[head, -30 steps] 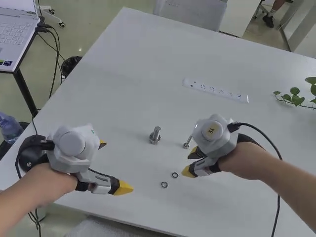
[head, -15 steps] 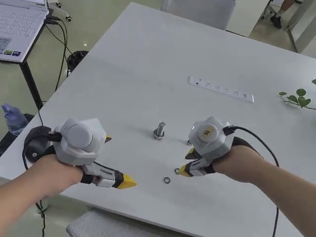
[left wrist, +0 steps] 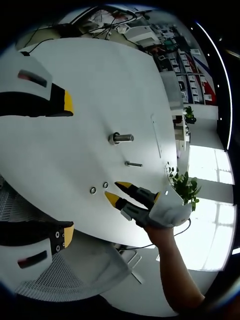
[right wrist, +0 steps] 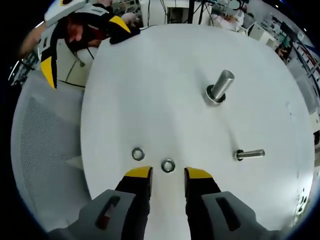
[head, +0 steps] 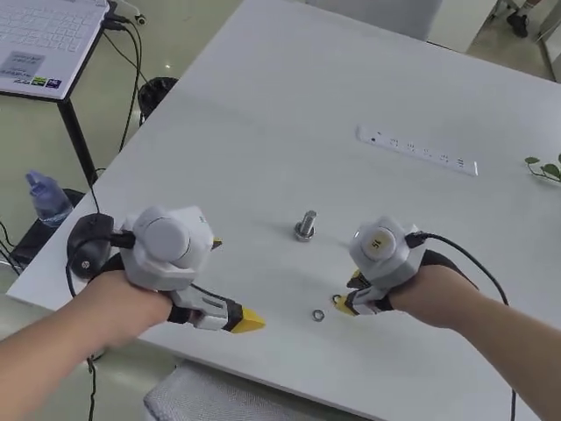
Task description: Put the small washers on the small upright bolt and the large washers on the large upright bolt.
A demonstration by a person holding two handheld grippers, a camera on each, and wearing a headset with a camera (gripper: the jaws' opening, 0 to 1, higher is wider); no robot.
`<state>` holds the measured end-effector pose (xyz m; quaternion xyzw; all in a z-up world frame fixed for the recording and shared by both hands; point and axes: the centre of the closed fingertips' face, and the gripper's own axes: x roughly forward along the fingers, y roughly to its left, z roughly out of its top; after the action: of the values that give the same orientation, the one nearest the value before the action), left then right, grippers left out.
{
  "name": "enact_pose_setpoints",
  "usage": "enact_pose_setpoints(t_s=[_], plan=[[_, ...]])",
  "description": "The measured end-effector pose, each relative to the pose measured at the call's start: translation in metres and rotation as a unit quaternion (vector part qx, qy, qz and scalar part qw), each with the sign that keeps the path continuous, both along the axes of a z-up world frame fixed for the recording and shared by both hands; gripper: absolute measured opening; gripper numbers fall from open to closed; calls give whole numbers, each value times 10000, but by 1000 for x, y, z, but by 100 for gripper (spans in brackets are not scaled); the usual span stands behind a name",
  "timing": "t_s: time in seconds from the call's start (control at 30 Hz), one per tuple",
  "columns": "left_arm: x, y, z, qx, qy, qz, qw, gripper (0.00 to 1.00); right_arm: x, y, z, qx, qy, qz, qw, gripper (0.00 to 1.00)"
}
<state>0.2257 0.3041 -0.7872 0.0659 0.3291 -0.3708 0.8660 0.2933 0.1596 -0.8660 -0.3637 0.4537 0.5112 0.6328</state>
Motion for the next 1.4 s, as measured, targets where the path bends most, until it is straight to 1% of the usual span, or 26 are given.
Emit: enact_pose_setpoints(t_s=[0.03, 0.1, 0.2, 0.3, 0.43, 0.5, 0.53, 0.6, 0.67, 0.77, 0.93, 1.07, 1.23, 1.4], plan=[[0, 0, -1, 78, -18, -70, 9999, 85, 0, 1, 0, 28, 13, -33, 10000, 26], [-1, -1, -1, 93, -8, -94, 9999, 85, -1, 2, -2, -7, -21, -10, 10000, 26], [1, -2, 0, 30, -13, -109, 9999, 84, 0, 2, -6, -84, -91, 35, 9999, 25], [1, -2, -1, 33, -28, -129, 9999, 84, -2, 2, -7, -85, -119, 12, 9999, 25], [0, -2, -1, 4, -4, -130, 9999, 83, -4, 1, -11, -107, -148, 6, 9998, 25], [-1, -1, -1, 7, 0, -126, 9999, 83, -4, 0, -12, -110, -141, -2, 9998, 25], [-2, 0, -1, 0, -4, -116, 9999, 83, -5, 1, -12, -57, -116, -34, 9999, 24], [-4, 0, -1, -4, 11, -103, 9999, 82, -3, 1, -12, -47, -151, -45, 9999, 24], [-5, 0, -2, -13, 23, -93, 10000, 82, -4, 1, -12, -26, -94, -85, 9999, 23], [-7, 1, -3, -13, 43, -78, 10000, 81, -4, 1, -13, -64, -77, -58, 9999, 23], [-12, -1, -3, -60, 68, -81, 9999, 80, -4, 3, -12, -168, -47, -70, 9998, 20], [-15, -1, -3, -63, 88, -70, 9999, 79, -2, 2, -13, -253, -37, -77, 9996, 16], [-16, 1, -6, -70, 118, -46, 9999, 78, -2, 3, -12, -396, -8, -58, 9992, 15], [-15, 3, -5, -84, 96, -24, 9999, 78, -2, 2, -12, -531, -9, -93, 9985, 14]])
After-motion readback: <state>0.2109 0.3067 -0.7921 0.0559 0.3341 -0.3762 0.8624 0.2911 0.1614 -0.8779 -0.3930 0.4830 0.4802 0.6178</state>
